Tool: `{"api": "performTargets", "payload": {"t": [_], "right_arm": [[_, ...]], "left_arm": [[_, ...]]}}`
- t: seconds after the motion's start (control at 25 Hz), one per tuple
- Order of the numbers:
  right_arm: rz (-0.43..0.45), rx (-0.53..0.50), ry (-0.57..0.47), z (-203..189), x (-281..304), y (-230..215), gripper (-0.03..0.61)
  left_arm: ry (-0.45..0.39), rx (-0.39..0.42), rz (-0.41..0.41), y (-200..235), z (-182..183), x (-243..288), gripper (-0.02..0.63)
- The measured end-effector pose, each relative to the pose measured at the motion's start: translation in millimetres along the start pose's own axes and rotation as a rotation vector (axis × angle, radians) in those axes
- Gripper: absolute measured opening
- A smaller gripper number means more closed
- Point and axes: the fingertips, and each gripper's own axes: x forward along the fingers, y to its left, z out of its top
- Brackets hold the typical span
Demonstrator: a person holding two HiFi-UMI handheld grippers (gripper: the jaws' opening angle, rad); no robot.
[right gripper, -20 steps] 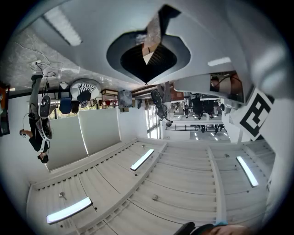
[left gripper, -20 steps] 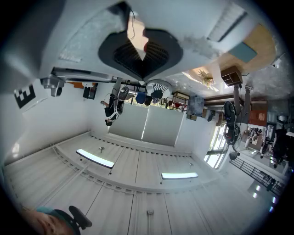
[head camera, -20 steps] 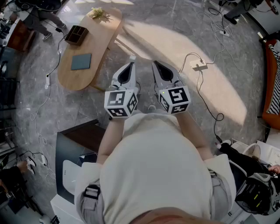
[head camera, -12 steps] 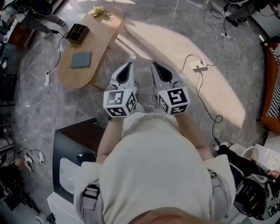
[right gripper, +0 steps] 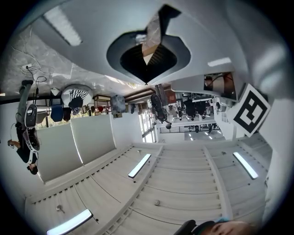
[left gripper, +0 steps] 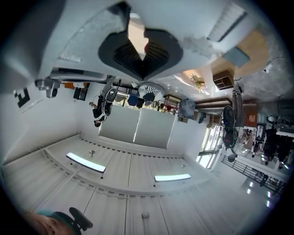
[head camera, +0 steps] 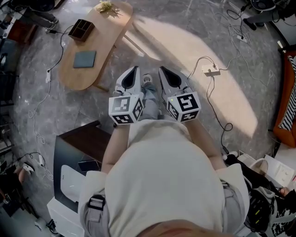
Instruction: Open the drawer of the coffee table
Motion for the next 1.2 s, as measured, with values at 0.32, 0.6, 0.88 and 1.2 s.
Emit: {"api": "performTargets", "payload": {"t": [0.32,0.6,0.88,1.2], "right_arm": [[-0.016,0.048,0.018,4,45,-47,0.002],[0.016,0.058,0.031,21,109,-98,0.002],[0.022,0.008,0.055,58,197,-145,0.002],[0.073,-0.024,0.072,83,294,-174,0.002]], "left_arm": [[0.000,-0.005,0.023,27,12,59,0.002],[0.015,-0.024,0.032,57,25,137,0.002],[0.036,-0.019,0.050,107,51,217,0.002],[0.031,-0.027,0.084,164,84,293,0.002]]}}
